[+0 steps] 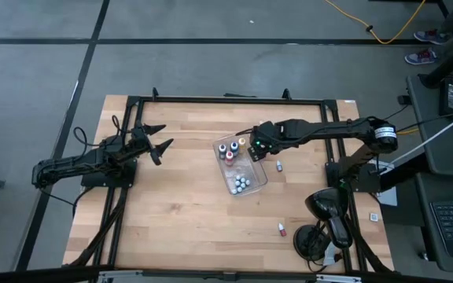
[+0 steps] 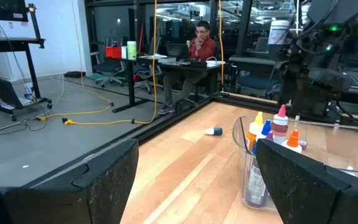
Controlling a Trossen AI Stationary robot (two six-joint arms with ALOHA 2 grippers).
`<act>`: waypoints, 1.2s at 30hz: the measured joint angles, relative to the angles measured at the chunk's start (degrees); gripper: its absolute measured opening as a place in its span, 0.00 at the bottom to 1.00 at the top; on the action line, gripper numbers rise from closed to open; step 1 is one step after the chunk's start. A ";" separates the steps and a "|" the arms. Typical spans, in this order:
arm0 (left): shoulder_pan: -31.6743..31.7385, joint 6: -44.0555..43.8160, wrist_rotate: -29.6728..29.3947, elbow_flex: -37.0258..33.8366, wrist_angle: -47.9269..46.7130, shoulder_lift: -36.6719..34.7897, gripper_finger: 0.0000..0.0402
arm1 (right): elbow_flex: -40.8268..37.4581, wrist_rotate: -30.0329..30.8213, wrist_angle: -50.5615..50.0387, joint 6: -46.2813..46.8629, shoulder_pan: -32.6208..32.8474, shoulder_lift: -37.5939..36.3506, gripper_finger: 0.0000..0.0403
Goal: Pick & Place food coloring
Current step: Put the large pink food coloring bottle into the top of the bin
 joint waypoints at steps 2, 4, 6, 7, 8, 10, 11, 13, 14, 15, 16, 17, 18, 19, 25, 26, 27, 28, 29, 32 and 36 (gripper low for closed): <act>0.00 0.00 -0.01 0.00 0.01 -0.02 0.80 | -0.60 -0.11 1.09 -0.19 -0.02 0.02 0.70; 0.00 0.00 -0.01 0.00 -0.01 0.00 0.80 | -1.16 -0.10 2.24 -0.25 -0.06 0.21 0.70; 0.00 0.00 -0.01 0.00 -0.01 -0.02 0.80 | -2.09 -0.10 3.83 -0.40 -0.47 0.39 0.70; 0.00 0.00 -0.01 0.00 0.01 0.00 0.80 | -2.58 -0.12 4.72 -0.52 -0.68 0.39 0.70; 0.00 0.00 -0.01 0.00 0.00 -0.01 0.80 | -3.18 -0.10 5.99 -0.63 -0.80 0.35 0.70; 0.00 0.00 -0.01 0.00 0.01 0.00 0.80 | -4.19 -0.05 7.30 -0.91 -0.89 0.37 0.70; 0.00 0.00 -0.01 0.00 -0.01 -0.02 0.80 | -4.49 -0.07 7.17 -1.23 -0.87 0.37 0.70; 0.00 0.00 -0.01 0.00 -0.01 -0.02 0.80 | -4.80 -0.05 7.60 -1.79 -0.93 0.37 0.70; 0.00 0.00 -0.01 0.00 0.00 0.00 0.80 | -5.07 -0.06 7.94 -1.83 -1.05 0.37 0.70; 0.00 0.00 -0.01 0.00 -0.01 -0.02 0.80 | -5.27 -0.11 7.98 -1.83 -1.25 0.37 0.70; 0.00 0.00 -0.01 0.00 0.00 -0.01 0.80 | -5.38 -0.09 7.92 -1.82 -1.45 0.37 0.70; 0.00 0.00 -0.01 0.00 0.00 -0.01 0.80 | -5.38 -0.06 7.94 -1.86 -1.59 0.37 0.70; 0.00 0.00 -0.01 0.00 0.01 -0.01 0.80 | -5.38 0.07 8.14 -1.90 -1.66 0.37 0.70; 0.00 0.00 -0.01 0.00 0.01 -0.02 0.80 | -5.38 0.12 8.24 -1.92 -1.64 0.37 0.70; 0.00 0.00 -0.01 0.00 0.01 -0.02 0.80 | -5.38 -0.19 8.22 -1.94 -1.57 0.37 0.65; 0.00 0.00 -0.01 0.00 0.00 -0.02 0.80 | -5.38 -0.41 8.22 -1.94 -1.60 0.37 0.63; 0.00 0.00 -0.01 0.00 0.01 -0.02 0.80 | -5.38 -0.60 8.17 -1.94 -1.61 0.37 0.60; 0.00 0.00 -0.01 0.00 -0.01 -0.02 0.80 | -5.38 -0.85 8.14 -1.95 -1.59 0.37 0.58; 0.00 0.00 -0.01 0.00 0.01 -0.02 0.80 | -5.38 -0.97 8.13 -1.96 -1.57 0.37 0.56; 0.00 0.00 -0.01 0.00 0.00 -0.01 0.80 | -5.38 -1.09 7.88 -1.96 -1.55 0.37 0.49; 0.00 0.00 -0.01 0.00 0.00 0.00 0.80 | -5.38 -1.08 7.61 -1.95 -1.57 0.37 0.40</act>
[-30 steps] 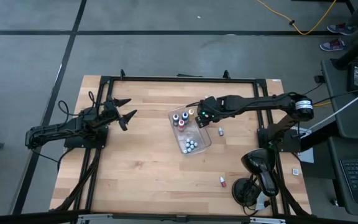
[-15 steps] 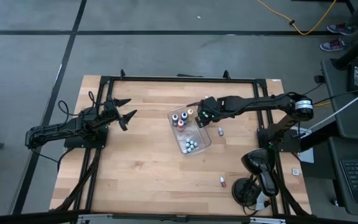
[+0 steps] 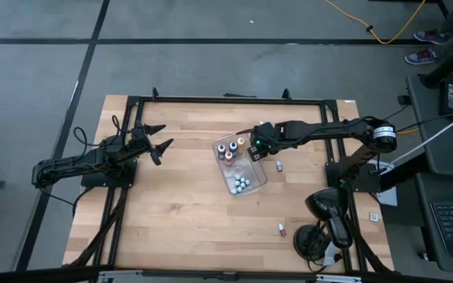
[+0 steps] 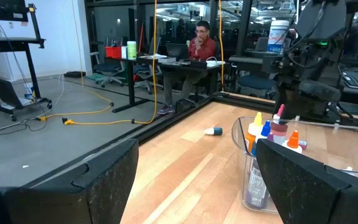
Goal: Pick & Place food coloring
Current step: Put the large pink food coloring bottle into the top of the bin
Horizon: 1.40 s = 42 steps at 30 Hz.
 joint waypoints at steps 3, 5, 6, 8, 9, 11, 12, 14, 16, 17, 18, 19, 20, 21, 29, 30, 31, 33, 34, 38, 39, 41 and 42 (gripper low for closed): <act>0.00 0.00 0.00 0.00 0.01 -0.02 0.80 | 0.04 0.10 -0.02 -0.36 0.00 0.00 0.32; 0.00 0.00 0.00 0.00 0.00 -0.02 0.80 | 0.47 0.07 -0.53 -1.59 0.00 -0.02 0.29; 0.00 0.00 0.00 0.00 0.01 0.00 0.80 | 0.96 0.07 -1.15 -2.15 0.00 -0.05 0.29; 0.00 0.00 0.00 0.00 0.01 0.00 0.80 | 2.80 0.74 -2.82 -3.47 0.02 -0.11 0.29; 0.00 0.00 0.00 0.00 -0.01 -0.02 0.80 | 4.10 1.39 -4.24 -4.58 0.02 -0.09 0.29; 0.00 0.00 0.00 0.00 0.01 0.00 0.80 | 7.10 2.50 -8.06 -6.62 -0.09 -0.13 0.29; 0.00 0.00 0.00 0.00 0.01 0.00 0.80 | 8.80 2.94 -10.14 -7.58 -0.11 -0.15 0.29; 0.00 0.00 0.00 0.00 0.00 -0.01 0.80 | 12.33 3.96 -14.21 -9.19 -0.11 -0.15 0.29; 0.00 0.00 0.00 0.00 -0.01 0.00 0.80 | 16.10 4.73 -18.32 -10.37 -0.10 -0.15 0.29; 0.00 0.00 0.00 0.00 0.00 -0.02 0.80 | 18.00 5.07 -20.24 -10.64 -0.09 -0.15 0.29; 0.00 0.01 0.00 0.00 0.00 -0.01 0.80 | 19.90 5.23 -21.98 -10.86 -0.09 -0.15 0.29; 0.00 0.00 0.00 0.00 0.01 -0.01 0.80 | 21.72 5.36 -23.66 -11.42 -0.05 -0.14 0.29; 0.00 0.00 0.00 0.00 0.00 -0.01 0.80 | 23.63 5.44 -24.97 -11.91 0.19 0.05 0.29; 0.00 0.00 0.00 0.00 0.01 -0.01 0.80 | 25.52 5.51 -26.16 -12.16 0.43 0.29 0.29; 0.00 0.00 0.00 0.00 0.00 -0.01 0.80 | 40.87 5.51 -32.17 -17.61 3.48 6.46 0.29; 0.00 0.00 0.00 0.00 0.01 -0.01 0.80 | 42.60 5.49 -32.11 -18.26 3.98 7.61 0.29; 0.00 0.00 0.00 0.00 0.01 -0.02 0.80 | 44.34 5.46 -32.12 -19.07 4.45 8.79 0.29; 0.00 0.00 0.00 0.00 -0.01 -0.02 0.80 | 47.03 4.92 -31.99 -20.14 5.34 11.11 0.29; 0.00 0.00 0.00 0.00 0.01 -0.02 0.80 | 47.94 4.41 -31.89 -20.80 5.73 12.21 0.29; 0.00 0.00 0.00 0.00 0.00 0.00 0.80 | 48.06 2.23 -30.70 -21.26 7.02 15.54 0.29; 0.00 0.00 0.00 0.00 0.00 -0.01 0.80 | 47.78 1.16 -30.63 -21.26 7.25 16.13 0.29; 0.00 0.00 0.00 0.00 0.01 -0.02 0.80 | 46.76 0.44 -30.26 -21.22 7.87 16.92 0.29; 0.00 0.00 0.00 0.00 0.01 0.00 0.80 | 45.98 0.44 -29.97 -21.13 8.18 17.16 0.29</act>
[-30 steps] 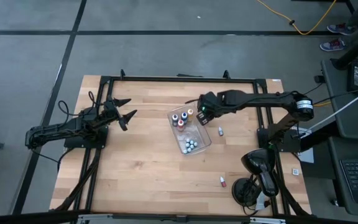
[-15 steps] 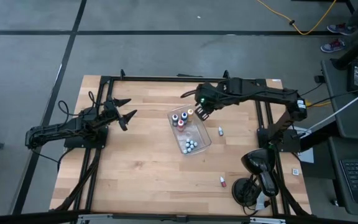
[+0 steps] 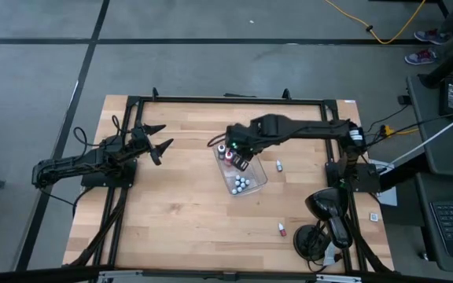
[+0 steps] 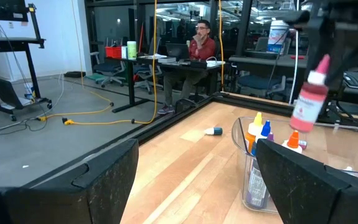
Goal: Pick & Place food coloring
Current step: Put the large pink food coloring bottle into the top of the bin
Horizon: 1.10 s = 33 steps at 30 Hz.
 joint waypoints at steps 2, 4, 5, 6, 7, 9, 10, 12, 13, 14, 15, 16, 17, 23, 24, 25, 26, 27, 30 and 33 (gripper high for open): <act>0.00 0.00 0.00 0.00 -0.02 0.00 0.80 | -2.06 -0.02 1.55 0.01 0.44 0.06 0.29; 0.00 0.00 0.00 0.00 0.00 -0.02 0.80 | -4.39 -0.03 3.87 0.02 0.67 0.04 0.29; 0.00 0.00 0.00 0.00 0.00 0.00 0.80 | -5.61 -0.12 5.15 0.02 0.67 0.04 0.29; 0.00 0.00 0.00 0.00 -0.02 -0.01 0.80 | -6.85 -0.27 6.20 0.04 0.65 0.04 0.29; 0.00 0.00 0.00 0.00 -0.01 0.00 0.80 | -8.06 -0.41 7.27 0.06 0.61 0.04 0.29; 0.00 0.00 0.00 0.00 -0.02 -0.01 0.80 | -10.40 -0.42 9.69 0.32 0.61 0.04 0.29; 0.00 0.00 0.00 0.00 0.00 -0.01 0.80 | -11.44 -0.42 10.62 0.33 0.58 0.04 0.29; 0.00 0.00 0.00 0.00 0.00 -0.02 0.80 | -13.17 -0.43 12.10 0.28 0.61 0.04 0.29; 0.00 0.00 0.00 0.00 -0.01 -0.01 0.80 | -13.97 -0.44 13.50 0.23 0.61 0.03 0.29; 0.00 0.00 0.00 0.00 -0.01 0.00 0.80 | -14.70 -0.44 15.23 0.20 0.61 0.02 0.29; 0.00 0.00 0.00 0.00 0.00 -0.01 0.80 | -15.35 -0.47 16.52 0.12 0.60 0.02 0.29; 0.00 0.00 0.00 0.00 -0.02 -0.02 0.80 | -16.01 -0.50 17.52 0.00 0.53 0.02 0.29; 0.00 0.00 0.00 0.00 -0.01 -0.01 0.80 | -16.70 -0.55 18.71 -0.11 0.46 0.02 0.29; 0.00 0.00 0.00 0.00 -0.01 -0.02 0.80 | -20.51 -0.44 23.48 -0.11 -0.86 0.02 0.29; 0.00 0.00 0.00 0.00 -0.01 -0.02 0.80 | -20.98 -0.38 24.27 -0.17 -1.16 0.02 0.29; 0.00 0.00 0.00 0.00 -0.01 -0.01 0.80 | -21.42 -0.37 25.04 -0.53 -1.47 -0.01 0.29; 0.00 0.00 0.00 0.00 0.00 0.00 0.80 | -21.81 -0.34 25.64 -1.05 -1.80 -0.01 0.29; 0.00 0.00 0.00 0.00 0.00 -0.02 0.80 | -22.21 -0.23 26.32 -1.25 -2.13 -0.01 0.29; 0.00 0.00 0.00 0.00 0.00 -0.01 0.80 | -22.94 0.03 27.40 -1.33 -2.97 -0.05 0.29; 0.00 0.00 0.00 0.00 0.00 -0.01 0.80 | -23.56 0.13 27.49 -1.39 -3.38 -0.05 0.29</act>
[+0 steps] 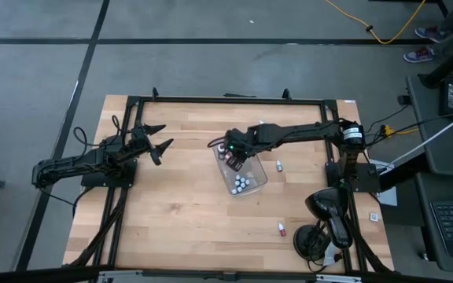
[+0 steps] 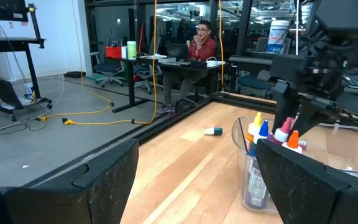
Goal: Pick & Place food coloring
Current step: Put the large pink food coloring bottle into the top of the bin, then put the small blue food coloring bottle into the bottom of the bin
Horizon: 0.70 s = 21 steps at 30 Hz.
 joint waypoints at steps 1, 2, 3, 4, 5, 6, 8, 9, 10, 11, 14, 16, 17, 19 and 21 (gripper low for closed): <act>0.00 0.00 0.00 0.00 0.00 0.00 0.80 | 0.00 -0.01 0.05 -0.04 -0.16 0.00 0.29; 0.00 0.00 0.00 0.00 0.00 0.00 0.80 | 0.00 -0.02 0.43 -0.04 -0.26 0.00 0.29; 0.00 0.00 0.00 0.00 -0.02 0.00 0.80 | 0.00 -0.02 0.74 -0.02 -0.30 0.00 0.30; 0.00 0.00 0.00 0.00 0.00 0.02 0.80 | 0.00 -0.02 0.87 0.00 -0.31 0.00 0.30; 0.00 0.00 0.00 0.00 -0.02 0.00 0.80 | 0.00 -0.05 0.87 0.01 -0.45 0.00 0.32; 0.00 0.00 0.00 0.00 0.00 0.01 0.80 | 0.00 -0.30 0.95 0.04 -0.48 0.00 0.34; 0.00 0.00 0.00 0.00 0.00 0.02 0.80 | 0.00 -1.51 1.09 0.14 -0.51 0.00 0.39; 0.00 0.00 0.00 0.00 0.00 0.00 0.80 | 0.00 -1.66 1.11 0.16 -0.52 0.00 0.42; 0.00 0.00 0.00 0.00 0.00 0.00 0.80 | 0.00 -1.81 1.11 0.16 -0.52 0.00 0.45; 0.00 0.00 0.00 0.00 0.00 0.01 0.80 | 0.00 -1.84 1.13 0.20 -0.51 0.00 0.47; 0.00 0.00 0.00 0.00 -0.01 0.00 0.80 | 0.00 -1.99 1.05 0.98 -0.49 -0.06 0.52; 0.00 0.00 0.00 0.00 0.00 0.01 0.80 | 0.17 -2.03 0.09 1.75 -0.49 -0.45 0.54; 0.00 0.00 0.00 0.00 -0.02 0.02 0.80 | 0.85 -2.07 -0.82 1.78 -0.49 -0.46 0.55; 0.00 0.00 0.00 0.00 -0.02 0.02 0.80 | 2.05 -2.14 -3.19 1.83 -0.49 -1.09 0.56; 0.00 0.00 0.00 0.00 -0.02 0.01 0.80 | 3.49 -2.11 -5.02 1.78 -0.49 -1.88 0.56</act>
